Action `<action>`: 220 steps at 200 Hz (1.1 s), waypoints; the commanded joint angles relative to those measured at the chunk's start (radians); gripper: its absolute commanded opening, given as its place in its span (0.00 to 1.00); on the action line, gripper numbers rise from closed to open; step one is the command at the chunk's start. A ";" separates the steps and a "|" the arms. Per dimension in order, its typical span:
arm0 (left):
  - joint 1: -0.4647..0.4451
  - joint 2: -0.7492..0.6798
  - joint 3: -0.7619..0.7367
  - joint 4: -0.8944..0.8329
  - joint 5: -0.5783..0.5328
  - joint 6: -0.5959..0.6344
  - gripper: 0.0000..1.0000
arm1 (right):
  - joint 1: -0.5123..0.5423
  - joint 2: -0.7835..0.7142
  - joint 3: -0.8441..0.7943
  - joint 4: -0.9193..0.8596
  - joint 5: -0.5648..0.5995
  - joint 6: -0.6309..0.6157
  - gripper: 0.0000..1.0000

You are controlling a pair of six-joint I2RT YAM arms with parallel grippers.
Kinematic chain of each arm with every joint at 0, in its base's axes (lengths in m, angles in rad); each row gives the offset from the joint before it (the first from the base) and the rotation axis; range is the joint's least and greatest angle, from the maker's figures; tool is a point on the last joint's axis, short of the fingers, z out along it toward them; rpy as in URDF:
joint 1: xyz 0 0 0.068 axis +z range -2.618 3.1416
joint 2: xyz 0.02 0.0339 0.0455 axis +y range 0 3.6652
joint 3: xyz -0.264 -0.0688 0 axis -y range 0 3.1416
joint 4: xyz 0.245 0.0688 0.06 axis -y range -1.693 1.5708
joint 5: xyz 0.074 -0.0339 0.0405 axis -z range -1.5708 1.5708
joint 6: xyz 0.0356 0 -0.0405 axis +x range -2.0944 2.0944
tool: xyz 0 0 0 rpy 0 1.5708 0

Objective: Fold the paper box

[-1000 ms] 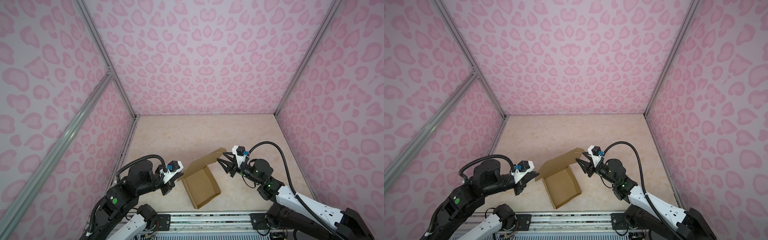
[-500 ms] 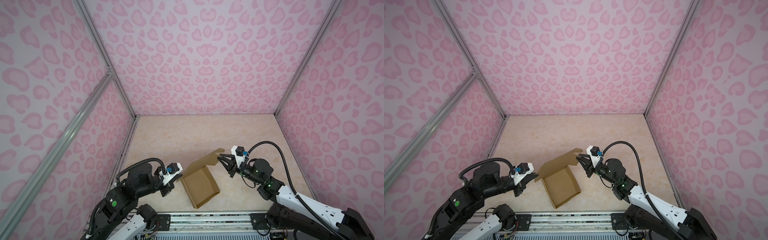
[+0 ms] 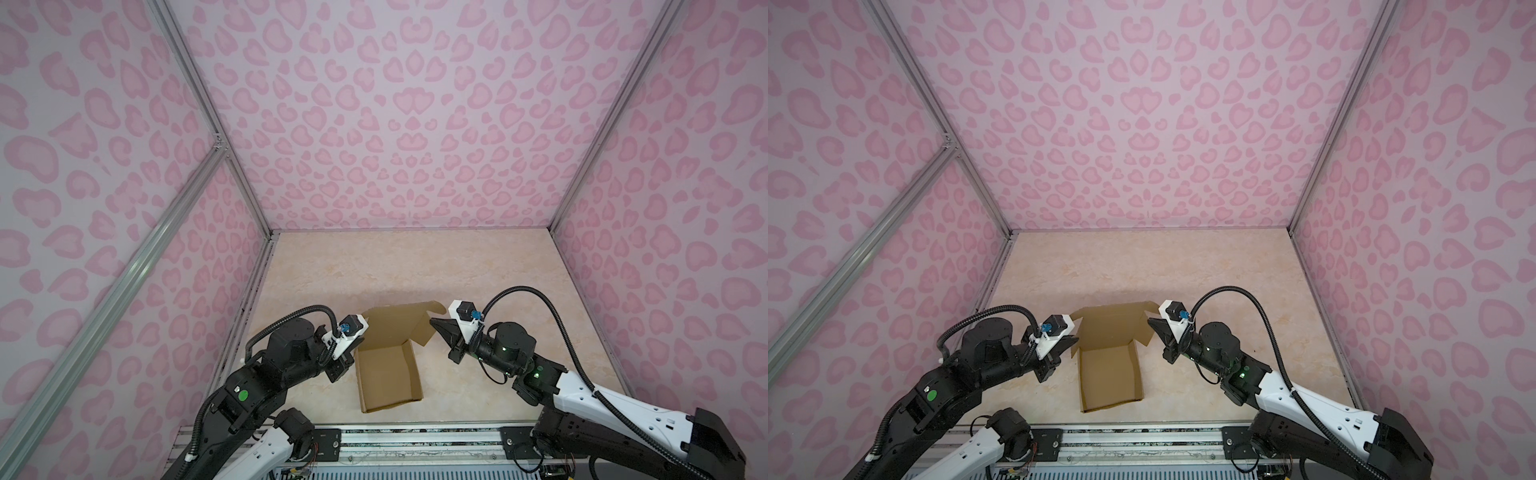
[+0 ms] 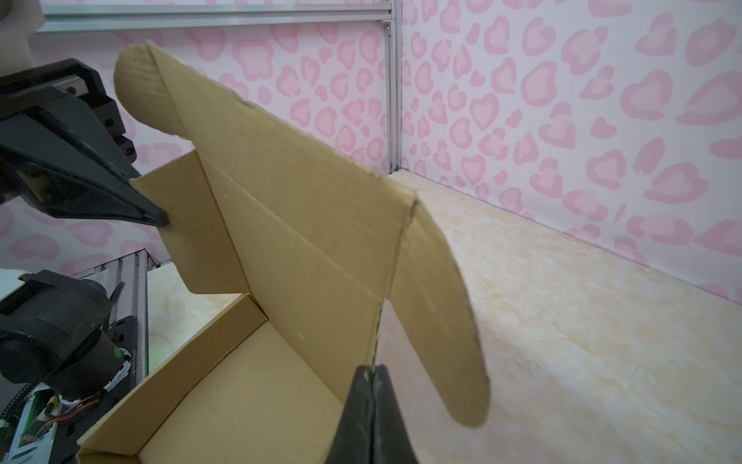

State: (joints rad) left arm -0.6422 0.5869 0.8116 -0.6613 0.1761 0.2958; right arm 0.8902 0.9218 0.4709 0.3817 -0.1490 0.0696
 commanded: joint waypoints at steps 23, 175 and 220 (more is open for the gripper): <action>0.001 0.013 -0.083 0.257 -0.106 -0.108 0.04 | 0.061 0.018 0.049 -0.083 0.146 -0.025 0.00; -0.015 0.073 -0.308 0.678 -0.310 -0.506 0.04 | 0.183 0.249 0.274 -0.263 0.640 0.173 0.00; -0.026 0.125 -0.365 0.788 -0.338 -0.565 0.04 | 0.222 0.313 0.325 -0.317 0.721 0.229 0.00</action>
State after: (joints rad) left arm -0.6617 0.6899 0.4660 -0.0086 -0.1379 -0.2146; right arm 1.0927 1.2079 0.7753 0.0986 0.4953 0.2539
